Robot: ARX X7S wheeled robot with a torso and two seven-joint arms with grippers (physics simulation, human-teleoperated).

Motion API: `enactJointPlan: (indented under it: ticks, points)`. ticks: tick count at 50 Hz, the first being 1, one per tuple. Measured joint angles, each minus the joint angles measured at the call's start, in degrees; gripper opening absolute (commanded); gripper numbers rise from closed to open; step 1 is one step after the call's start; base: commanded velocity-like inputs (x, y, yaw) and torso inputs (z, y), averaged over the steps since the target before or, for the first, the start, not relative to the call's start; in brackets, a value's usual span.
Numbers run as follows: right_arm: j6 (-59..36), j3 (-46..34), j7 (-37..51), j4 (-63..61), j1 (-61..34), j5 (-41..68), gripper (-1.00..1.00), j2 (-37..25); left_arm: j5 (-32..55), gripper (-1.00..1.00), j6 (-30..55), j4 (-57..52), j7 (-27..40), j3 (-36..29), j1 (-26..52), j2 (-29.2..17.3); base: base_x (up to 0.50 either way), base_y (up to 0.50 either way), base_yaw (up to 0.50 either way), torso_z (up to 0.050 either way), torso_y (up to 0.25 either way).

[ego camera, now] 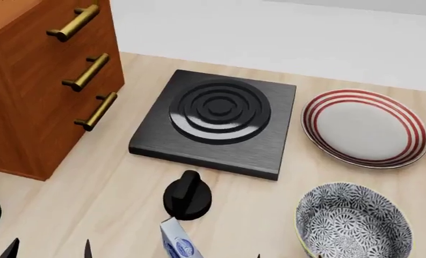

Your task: Pick up the cream cheese and put it in the bowl.

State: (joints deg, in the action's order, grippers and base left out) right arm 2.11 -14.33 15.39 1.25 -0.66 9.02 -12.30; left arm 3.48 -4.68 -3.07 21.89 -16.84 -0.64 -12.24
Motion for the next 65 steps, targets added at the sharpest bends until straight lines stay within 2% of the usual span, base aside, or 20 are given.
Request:
enactJointPlan:
  ticks: [8, 19, 34, 48, 65]
  points:
    - [-0.3, -0.31, 0.35, -0.94, 0.26, -0.09, 1.0, -0.31, 0.19, 1.0, -0.04, -0.22, 0.29, -0.18, -0.09, -0.23, 0.15, -0.01, 0.0, 0.0, 0.002]
    - [-2.68, -0.73, 2.14, -8.6, 2.53, -1.45, 1.0, -1.82, 0.37, 1.0, 0.15, -1.38, 0.82, -0.29, -0.53, -0.72, 0.15, 0.03, 0.0, 0.0, 0.0]
    - [-4.04, -0.81, 3.88, -15.29, 4.94, -2.54, 1.0, -3.31, 0.29, 1.0, 1.07, -6.83, 1.79, -0.43, -2.91, -2.06, 0.15, 0.03, 0.0, 0.0, 0.0]
    - [-3.69, -0.94, 4.43, -16.46, 5.7, -2.54, 1.0, -3.83, -0.02, 1.0, 2.47, -11.97, 2.64, -0.59, -4.71, -3.18, 0.15, 0.03, 0.0, 0.0, 0.0]
    - [-3.92, -1.26, 4.9, -16.83, 5.87, -2.44, 1.0, -4.19, 0.13, 1.0, 2.83, -13.33, 3.16, -0.62, -4.9, -3.76, 0.1, 0.02, 0.0, 0.0, 0.0]
